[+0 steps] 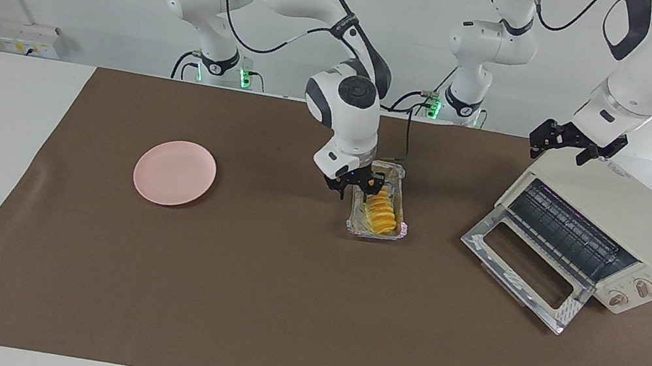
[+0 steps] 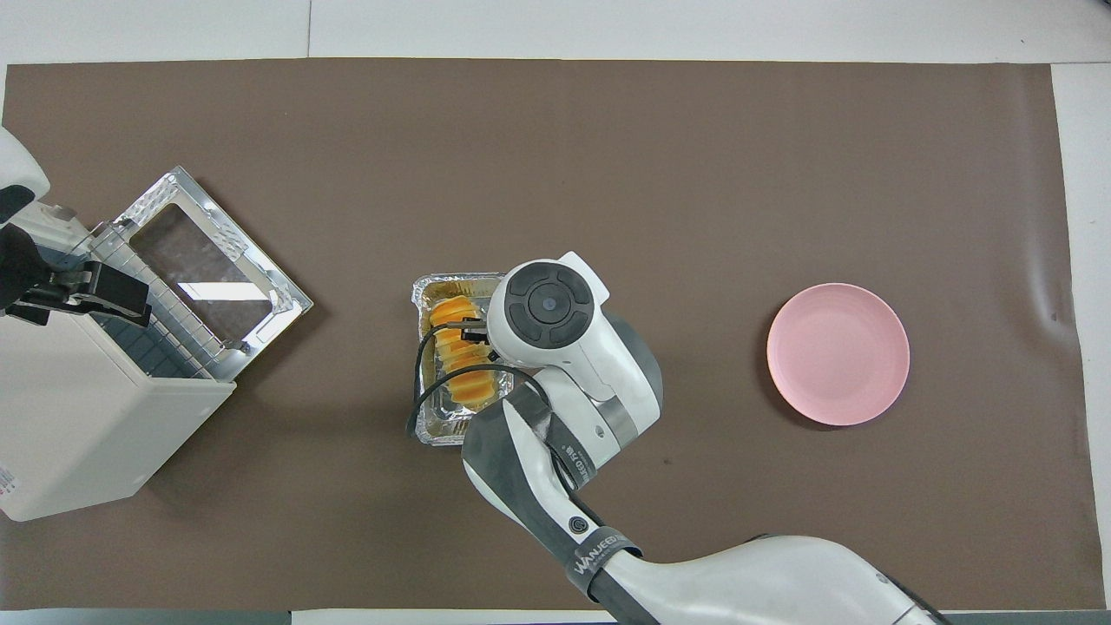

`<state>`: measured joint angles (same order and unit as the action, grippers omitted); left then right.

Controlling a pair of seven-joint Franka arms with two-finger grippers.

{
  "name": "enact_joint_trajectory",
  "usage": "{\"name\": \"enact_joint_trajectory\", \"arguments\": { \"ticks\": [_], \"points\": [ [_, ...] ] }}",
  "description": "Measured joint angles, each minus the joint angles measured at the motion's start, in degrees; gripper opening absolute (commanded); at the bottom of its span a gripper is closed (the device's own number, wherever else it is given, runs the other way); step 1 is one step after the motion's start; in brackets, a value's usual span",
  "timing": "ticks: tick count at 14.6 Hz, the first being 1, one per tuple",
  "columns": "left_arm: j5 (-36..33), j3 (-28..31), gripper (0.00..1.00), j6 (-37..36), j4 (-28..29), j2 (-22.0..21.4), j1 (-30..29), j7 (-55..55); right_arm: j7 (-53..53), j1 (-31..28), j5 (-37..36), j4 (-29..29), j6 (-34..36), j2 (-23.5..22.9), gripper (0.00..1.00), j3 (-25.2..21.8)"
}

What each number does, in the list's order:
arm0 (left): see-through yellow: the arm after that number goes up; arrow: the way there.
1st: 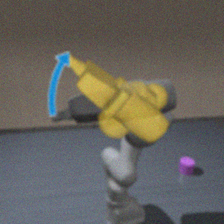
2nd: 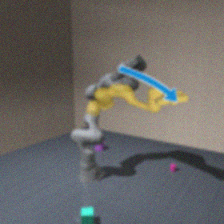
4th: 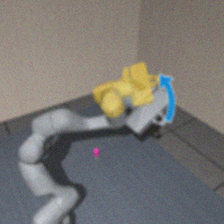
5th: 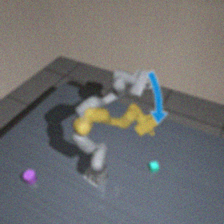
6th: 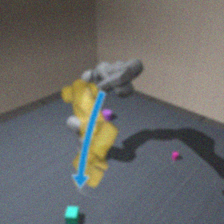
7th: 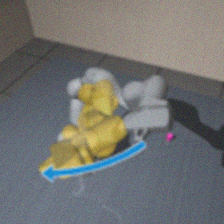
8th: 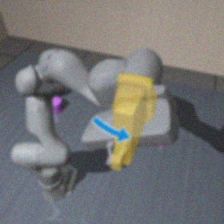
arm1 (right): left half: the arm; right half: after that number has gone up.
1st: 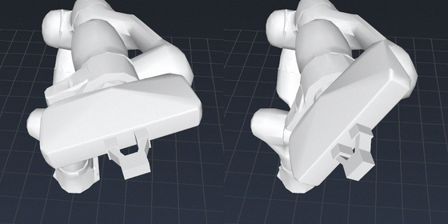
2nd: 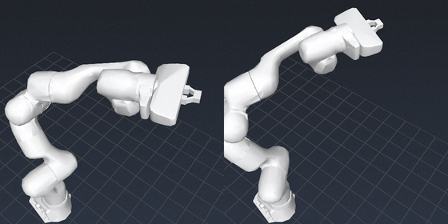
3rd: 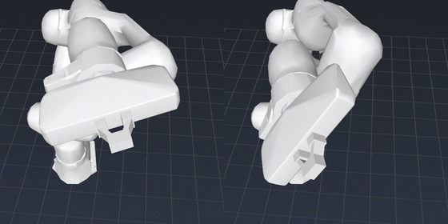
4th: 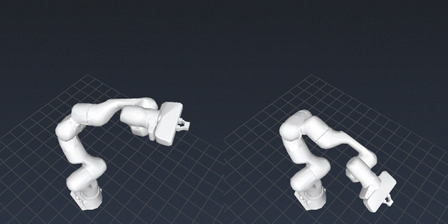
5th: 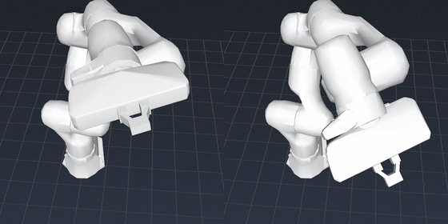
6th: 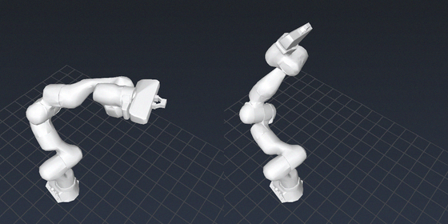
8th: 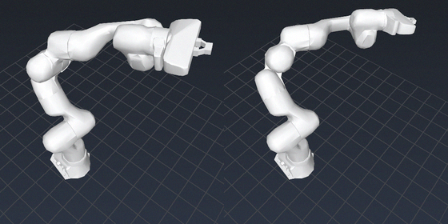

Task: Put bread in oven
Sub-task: 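Grasp the foil tray and slide it toward the oven with the right gripper, then release the foil tray and withdraw the right gripper to rest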

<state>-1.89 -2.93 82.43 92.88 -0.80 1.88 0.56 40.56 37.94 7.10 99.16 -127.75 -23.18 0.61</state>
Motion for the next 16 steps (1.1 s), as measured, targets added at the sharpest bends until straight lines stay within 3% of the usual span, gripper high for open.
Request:
{"name": "enact_joint_trajectory", "arguments": {
  "ticks": [2, 6, 9, 13, 16],
  "points": [
    [0.0, -0.11, 1.0, 0.22, -0.02, -0.02, 0.01, 0.0, -3.14, -4.29, -0.01, -0.29, 3.87, 3.9, 1.0, -0.46],
    [0.0, -0.28, 1.0, 0.32, -0.1, -0.47, 0.0, 0.0, -20.51, -16.77, -0.01, -0.3, 12.29, 11.46, 1.0, -0.75],
    [0.02, -0.42, 1.0, 1.75, -0.05, -0.99, 0.01, -1.9, -33.1, -25.34, -0.02, -0.3, 14.22, 13.61, 1.0, -0.85],
    [3.38, -1.05, 1.0, 10.88, 2.15, -0.39, 2.45, -11.98, -47.16, -34.25, -0.02, -0.46, 19.07, 15.05, 1.0, -0.89],
    [4.29, -1.34, 1.0, 19.06, 3.16, 3.6, 8.3, -21.87, -50.83, -37.62, -0.62, -1.17, 28.03, 19.11, 1.0, -0.9]
  ]
}}
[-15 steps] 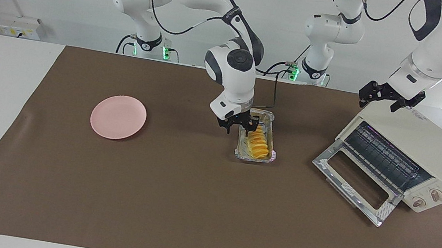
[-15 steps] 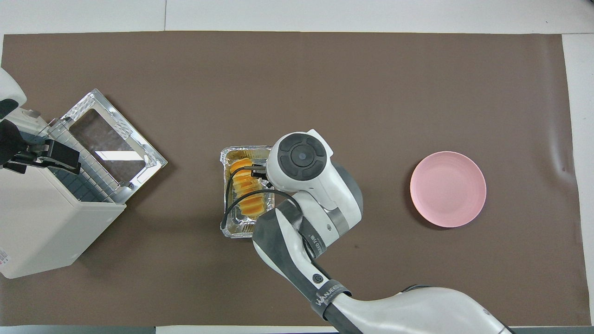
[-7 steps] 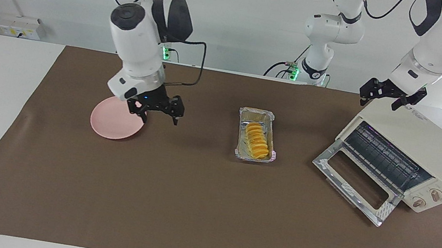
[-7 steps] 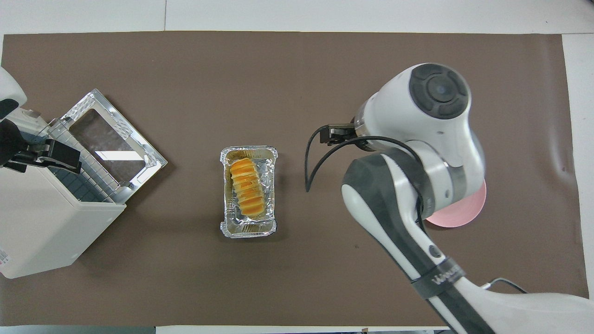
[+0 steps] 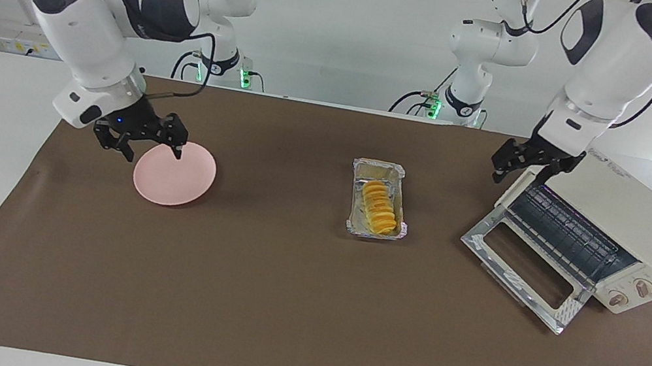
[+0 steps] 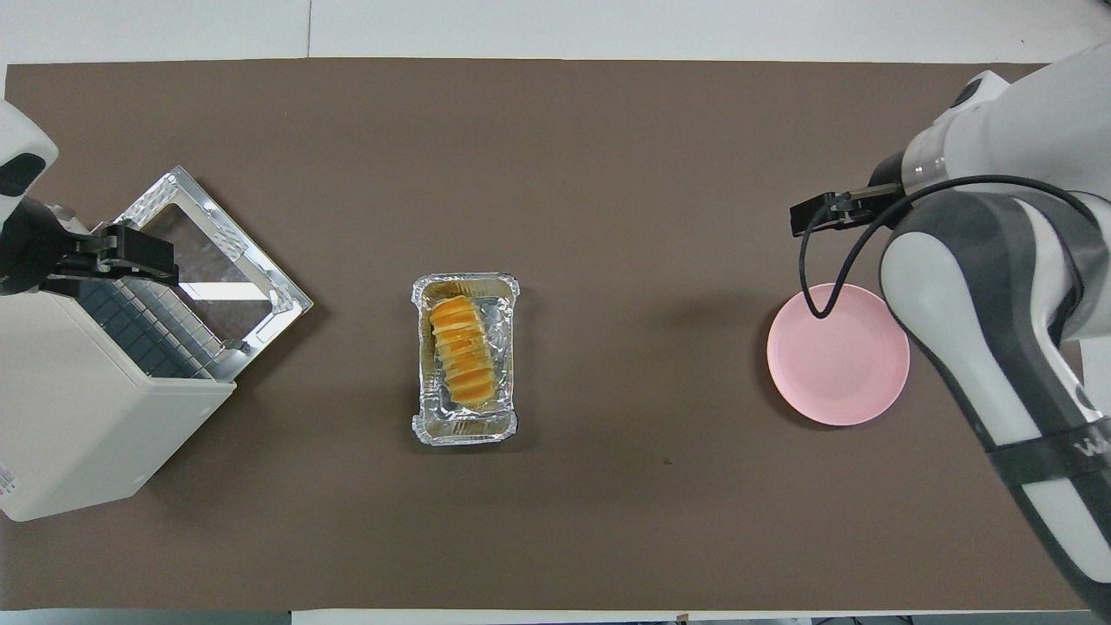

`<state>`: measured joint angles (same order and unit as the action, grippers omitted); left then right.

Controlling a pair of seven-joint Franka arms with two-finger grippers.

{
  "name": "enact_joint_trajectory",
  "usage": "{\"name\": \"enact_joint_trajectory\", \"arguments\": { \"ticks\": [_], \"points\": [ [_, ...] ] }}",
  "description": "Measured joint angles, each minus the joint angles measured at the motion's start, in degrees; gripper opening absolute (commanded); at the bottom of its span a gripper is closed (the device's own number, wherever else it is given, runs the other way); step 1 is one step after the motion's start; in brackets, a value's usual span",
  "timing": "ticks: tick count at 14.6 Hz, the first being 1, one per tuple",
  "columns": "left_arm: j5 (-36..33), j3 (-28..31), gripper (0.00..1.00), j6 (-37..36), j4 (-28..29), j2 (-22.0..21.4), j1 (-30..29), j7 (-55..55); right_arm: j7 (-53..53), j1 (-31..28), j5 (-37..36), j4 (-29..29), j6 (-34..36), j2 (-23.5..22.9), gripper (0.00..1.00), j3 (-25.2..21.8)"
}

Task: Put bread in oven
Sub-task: 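Release the foil tray and withdraw the right gripper to rest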

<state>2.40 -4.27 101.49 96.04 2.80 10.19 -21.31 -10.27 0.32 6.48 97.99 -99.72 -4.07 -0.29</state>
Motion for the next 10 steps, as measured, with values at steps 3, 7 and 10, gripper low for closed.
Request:
{"name": "enact_joint_trajectory", "arguments": {
  "ticks": [3, 7, 10],
  "points": [
    [0.17, -0.17, 1.0, 9.08, 0.12, 8.27, 6.84, -8.57, -0.33, -0.25, -4.23, -0.18, 7.63, 6.12, 1.0, 0.38],
    [0.18, -0.16, 1.0, 18.6, 0.19, 16.91, 12.09, -13.08, -0.44, -0.36, -7.25, -0.12, 13.2, 9.53, 1.0, 0.72],
    [0.18, -0.07, 1.0, 22.41, -0.39, 21.82, 15.74, -17.21, -1.18, -0.99, -7.67, -0.16, 14.52, 9.59, 1.0, 0.74]
  ]
}}
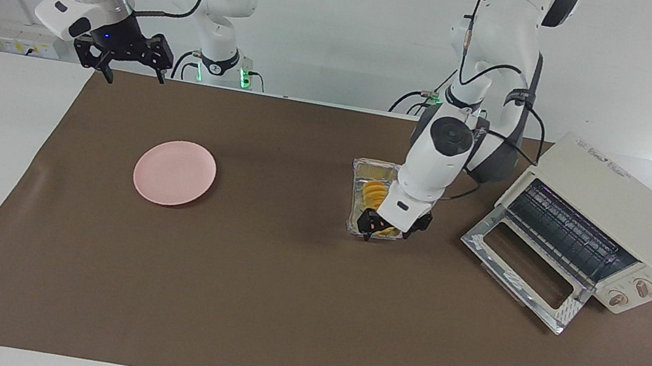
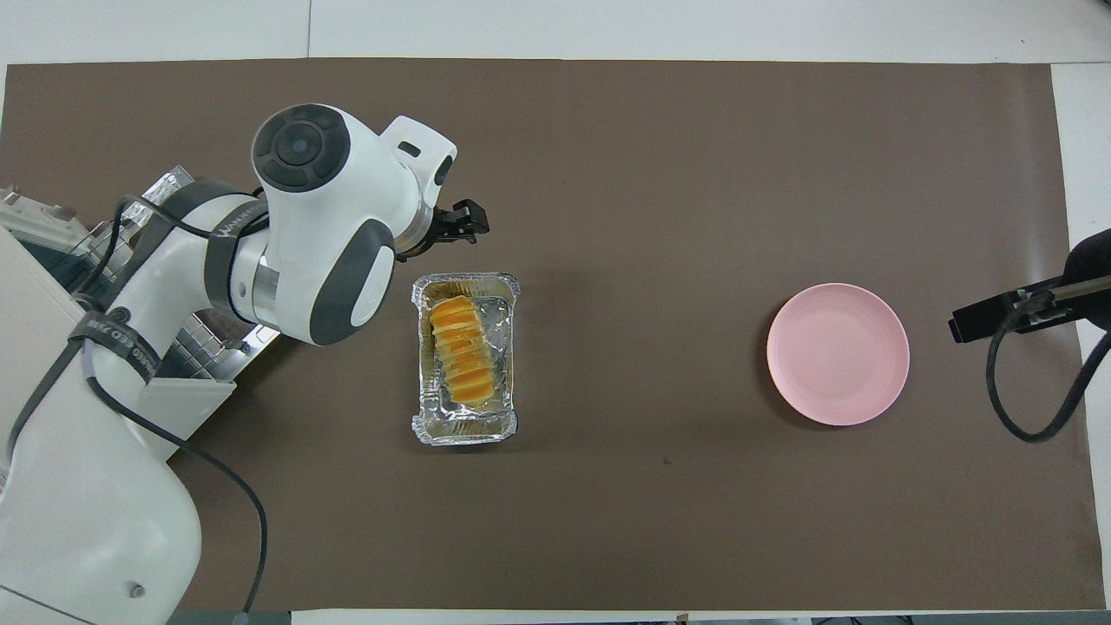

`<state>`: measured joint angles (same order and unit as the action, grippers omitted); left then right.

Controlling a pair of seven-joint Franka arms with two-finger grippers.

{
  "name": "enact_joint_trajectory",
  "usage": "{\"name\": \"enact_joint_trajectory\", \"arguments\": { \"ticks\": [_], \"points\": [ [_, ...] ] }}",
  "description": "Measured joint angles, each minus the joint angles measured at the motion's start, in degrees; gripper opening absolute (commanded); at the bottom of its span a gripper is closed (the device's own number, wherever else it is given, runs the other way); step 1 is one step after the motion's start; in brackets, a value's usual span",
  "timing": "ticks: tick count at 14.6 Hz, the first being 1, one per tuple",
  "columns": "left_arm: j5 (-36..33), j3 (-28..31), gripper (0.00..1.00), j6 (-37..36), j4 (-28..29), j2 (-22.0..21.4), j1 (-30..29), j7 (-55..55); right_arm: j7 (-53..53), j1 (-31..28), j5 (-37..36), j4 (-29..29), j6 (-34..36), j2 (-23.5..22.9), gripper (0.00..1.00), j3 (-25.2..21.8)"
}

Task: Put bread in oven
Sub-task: 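Release the foil tray and withdraw the right gripper to rest, then grasp the foil tray of bread with the left gripper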

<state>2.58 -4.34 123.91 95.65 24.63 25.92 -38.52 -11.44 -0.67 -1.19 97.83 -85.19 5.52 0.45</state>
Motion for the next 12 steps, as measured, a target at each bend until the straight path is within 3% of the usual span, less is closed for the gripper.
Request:
{"name": "enact_joint_trajectory", "arguments": {
  "ticks": [3, 12],
  "points": [
    [-0.01, 0.06, 1.0, 0.78, -0.37, 2.4, 1.73, -1.15, -0.05, -0.68, -0.01, -0.56, 0.0, -0.02, 1.0, 0.02],
    [-0.02, 0.13, 1.0, -1.34, -1.1, 2.22, 3.22, -1.67, -0.05, -1.03, -0.01, -1.07, -0.03, -0.02, 1.0, 0.09]
  ]
}}
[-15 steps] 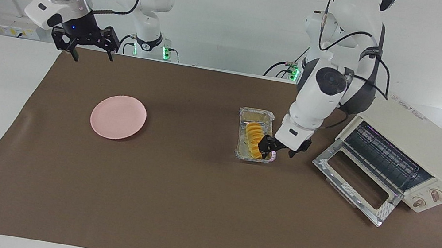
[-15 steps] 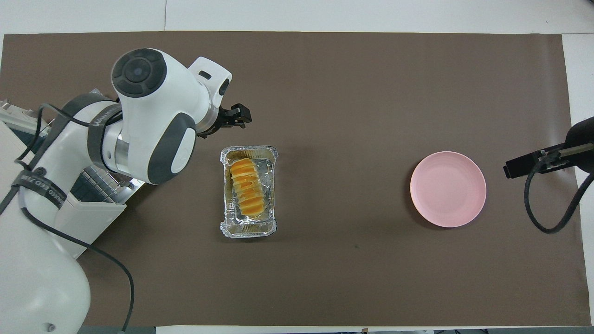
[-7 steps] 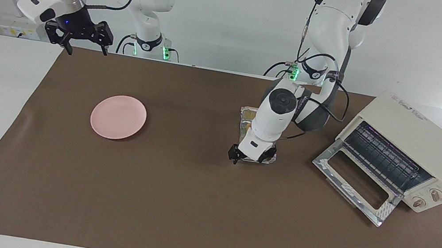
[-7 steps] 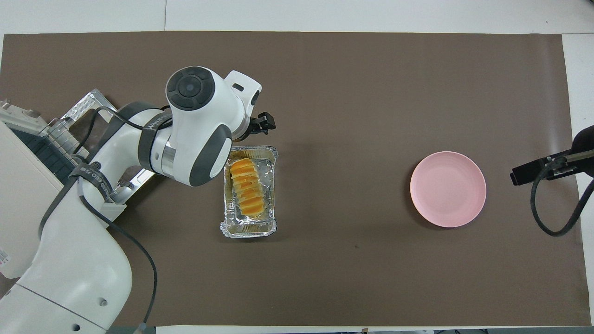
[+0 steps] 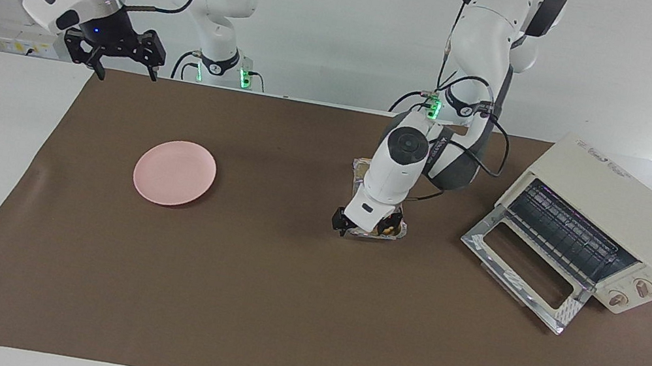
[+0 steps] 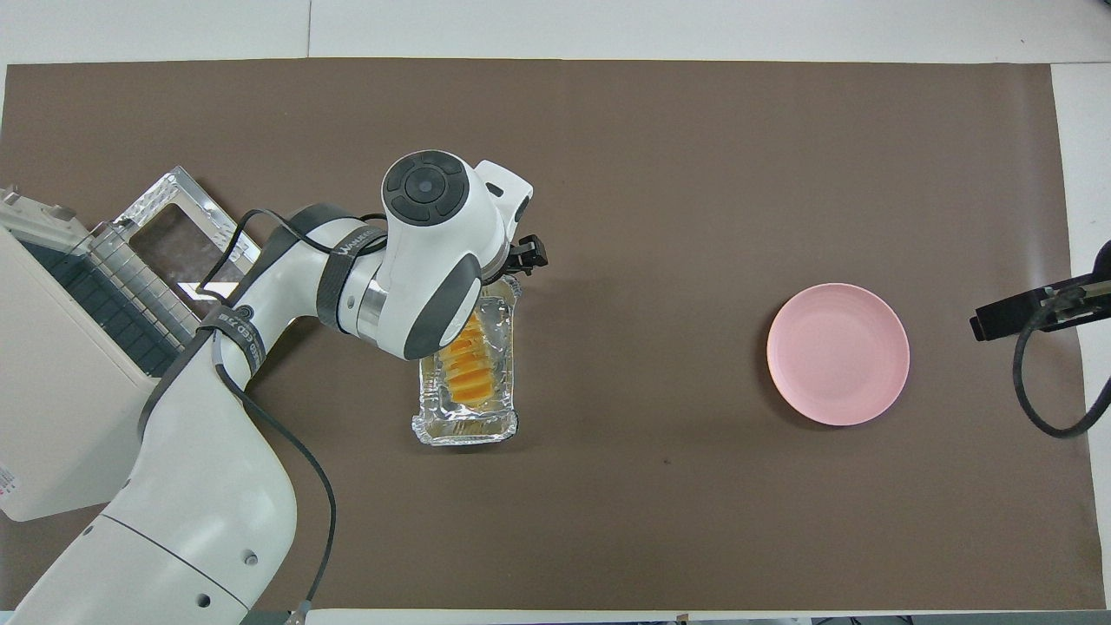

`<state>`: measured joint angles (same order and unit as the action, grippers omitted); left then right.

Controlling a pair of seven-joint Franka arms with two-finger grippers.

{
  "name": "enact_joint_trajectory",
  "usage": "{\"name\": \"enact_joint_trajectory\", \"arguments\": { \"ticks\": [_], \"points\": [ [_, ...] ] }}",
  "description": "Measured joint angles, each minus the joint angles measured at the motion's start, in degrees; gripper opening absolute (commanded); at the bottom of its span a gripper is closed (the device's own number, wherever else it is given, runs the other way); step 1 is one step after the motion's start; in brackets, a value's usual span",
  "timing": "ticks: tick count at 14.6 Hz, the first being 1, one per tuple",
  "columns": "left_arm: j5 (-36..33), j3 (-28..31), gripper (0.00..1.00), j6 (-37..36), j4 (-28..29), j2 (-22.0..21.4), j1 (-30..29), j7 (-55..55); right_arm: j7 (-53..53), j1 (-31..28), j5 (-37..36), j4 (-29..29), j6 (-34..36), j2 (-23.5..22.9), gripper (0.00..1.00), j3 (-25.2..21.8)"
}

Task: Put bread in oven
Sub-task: 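Grasp the foil tray of bread with the left gripper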

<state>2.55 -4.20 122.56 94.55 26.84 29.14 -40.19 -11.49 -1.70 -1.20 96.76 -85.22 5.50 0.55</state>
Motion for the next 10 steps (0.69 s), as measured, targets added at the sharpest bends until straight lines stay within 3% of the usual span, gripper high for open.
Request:
{"name": "enact_joint_trajectory", "arguments": {
  "ticks": [6, 10],
  "points": [
    [0.0, -0.02, 1.0, -12.05, 0.45, -9.93, 1.29, -0.04, 0.0, -0.01, 0.0, -0.03, 0.0, 0.0, 1.0, 0.01],
    [0.0, -0.04, 1.0, -6.78, 8.78, -11.98, 3.26, -0.22, 0.0, -0.01, 0.0, -0.01, 0.09, 0.0, 1.0, 0.01]
  ]
}}
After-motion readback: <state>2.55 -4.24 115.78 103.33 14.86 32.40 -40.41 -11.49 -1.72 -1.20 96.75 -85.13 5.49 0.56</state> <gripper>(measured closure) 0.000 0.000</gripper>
